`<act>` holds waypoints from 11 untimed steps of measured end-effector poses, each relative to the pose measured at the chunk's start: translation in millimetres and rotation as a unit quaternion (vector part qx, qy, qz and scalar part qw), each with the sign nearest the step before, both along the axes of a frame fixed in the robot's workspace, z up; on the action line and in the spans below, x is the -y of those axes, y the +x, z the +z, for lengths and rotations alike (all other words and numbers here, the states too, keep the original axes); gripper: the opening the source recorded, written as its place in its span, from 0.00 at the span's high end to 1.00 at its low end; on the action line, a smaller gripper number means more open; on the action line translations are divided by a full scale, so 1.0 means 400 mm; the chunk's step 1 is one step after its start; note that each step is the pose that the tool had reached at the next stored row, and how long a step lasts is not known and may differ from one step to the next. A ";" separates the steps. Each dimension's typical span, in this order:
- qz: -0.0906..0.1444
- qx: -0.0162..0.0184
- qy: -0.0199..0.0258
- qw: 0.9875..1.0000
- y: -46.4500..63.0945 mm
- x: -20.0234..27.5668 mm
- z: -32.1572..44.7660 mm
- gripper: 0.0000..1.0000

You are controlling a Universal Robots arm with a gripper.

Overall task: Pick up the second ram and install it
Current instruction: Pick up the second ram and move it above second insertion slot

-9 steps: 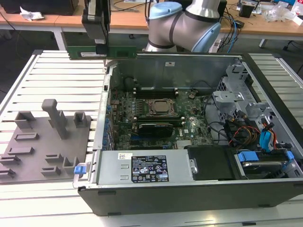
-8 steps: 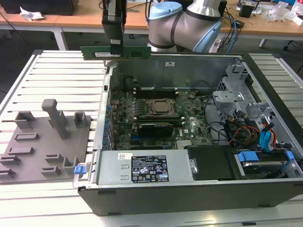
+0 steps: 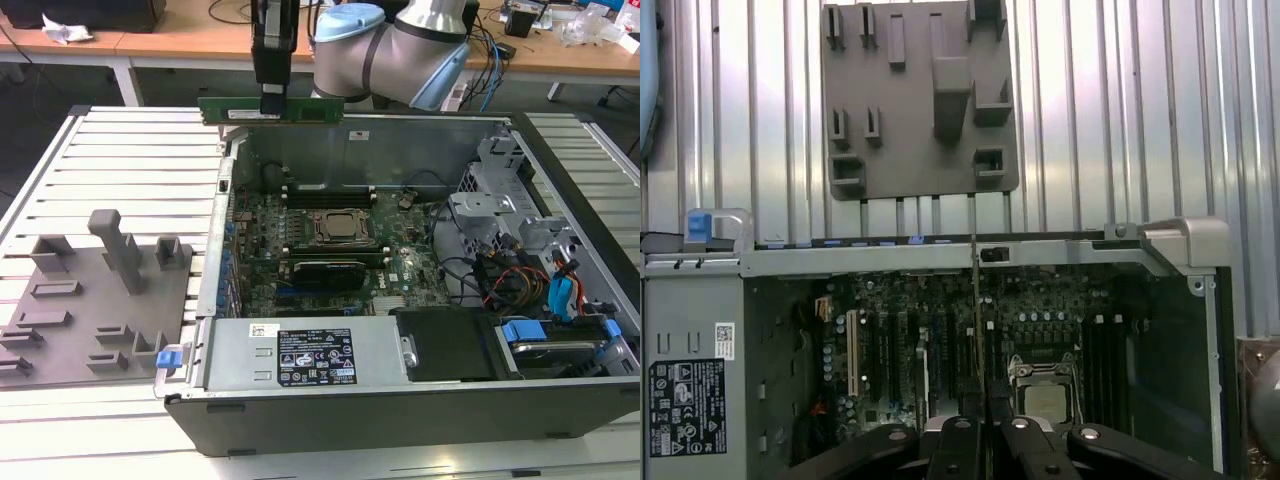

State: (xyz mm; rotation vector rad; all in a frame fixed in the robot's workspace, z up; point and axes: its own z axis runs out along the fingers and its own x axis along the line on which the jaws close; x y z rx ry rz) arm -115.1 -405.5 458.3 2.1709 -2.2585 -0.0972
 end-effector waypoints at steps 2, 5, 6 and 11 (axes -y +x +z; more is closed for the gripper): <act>-0.006 0.000 0.011 1.000 0.007 0.000 -0.003 0.87; -0.007 -0.001 0.011 1.000 0.028 -0.001 -0.012 0.87; -0.007 -0.001 0.011 1.000 0.035 -0.002 -0.016 0.87; -0.007 -0.002 0.011 1.000 0.071 -0.003 -0.024 0.87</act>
